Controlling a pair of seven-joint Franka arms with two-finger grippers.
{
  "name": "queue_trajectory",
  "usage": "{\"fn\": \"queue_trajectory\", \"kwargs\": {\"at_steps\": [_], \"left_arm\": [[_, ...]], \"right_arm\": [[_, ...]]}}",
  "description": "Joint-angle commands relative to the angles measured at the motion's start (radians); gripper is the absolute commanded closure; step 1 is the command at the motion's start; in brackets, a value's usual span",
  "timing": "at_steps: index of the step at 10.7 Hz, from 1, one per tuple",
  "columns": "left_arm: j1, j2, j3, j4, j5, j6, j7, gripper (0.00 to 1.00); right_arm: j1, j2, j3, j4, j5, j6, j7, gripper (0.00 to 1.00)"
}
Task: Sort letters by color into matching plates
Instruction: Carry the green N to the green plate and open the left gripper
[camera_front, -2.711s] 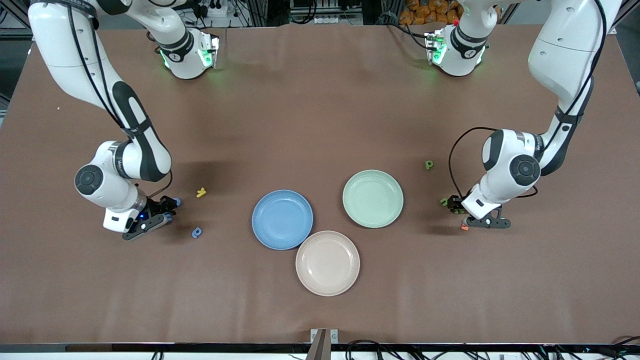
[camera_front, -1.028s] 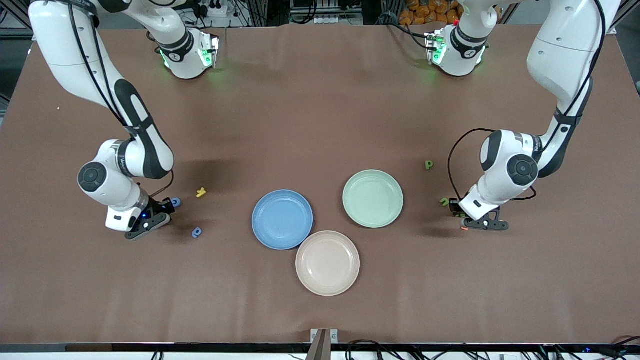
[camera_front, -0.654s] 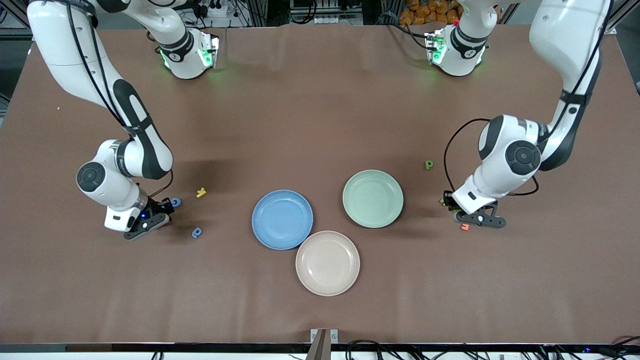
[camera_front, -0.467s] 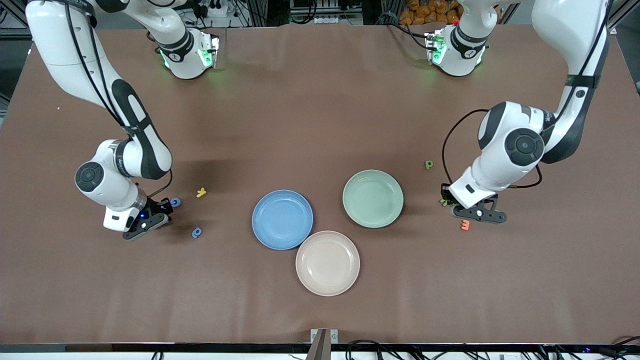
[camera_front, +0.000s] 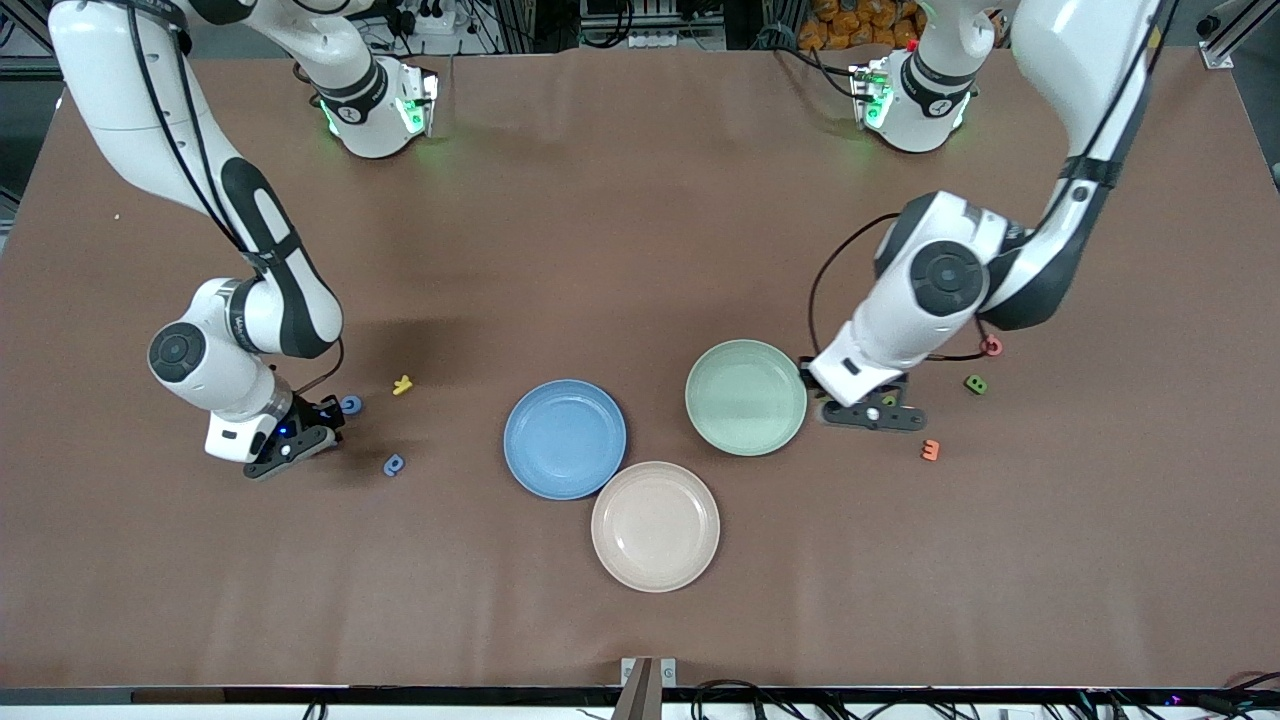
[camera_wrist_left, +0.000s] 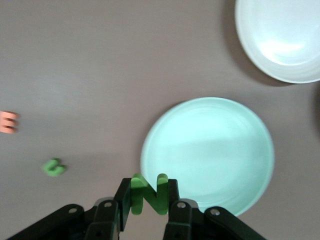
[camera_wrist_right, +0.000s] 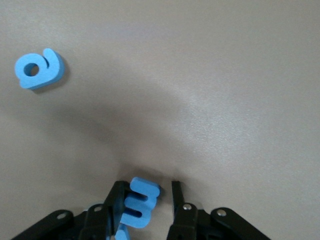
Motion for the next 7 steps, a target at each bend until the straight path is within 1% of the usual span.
{"fn": "queue_trajectory", "kwargs": {"at_steps": [1,3,5,6,7], "left_arm": [[-0.068,0.099,0.001,0.091,0.012,-0.018,-0.111,1.00],[-0.104,0.139,0.004,0.114,0.020,-0.017,-0.137,1.00],[-0.104,0.173,0.005,0.134,0.021,-0.015,-0.142,1.00],[-0.106,0.187,0.005,0.139,0.021,-0.015,-0.142,1.00],[-0.106,0.197,0.005,0.144,0.021,-0.015,-0.142,0.84]], "right_arm": [[-0.036,-0.005,0.013,-0.049,-0.009,0.040,-0.012,0.58],[-0.039,-0.005,0.015,-0.051,-0.010,0.040,-0.012,0.59],[-0.044,-0.002,0.015,-0.051,-0.010,0.043,-0.012,0.64],[-0.044,0.003,0.015,-0.051,-0.009,0.054,-0.012,0.65],[-0.046,0.006,0.016,-0.054,-0.009,0.059,-0.012,0.65]]}}
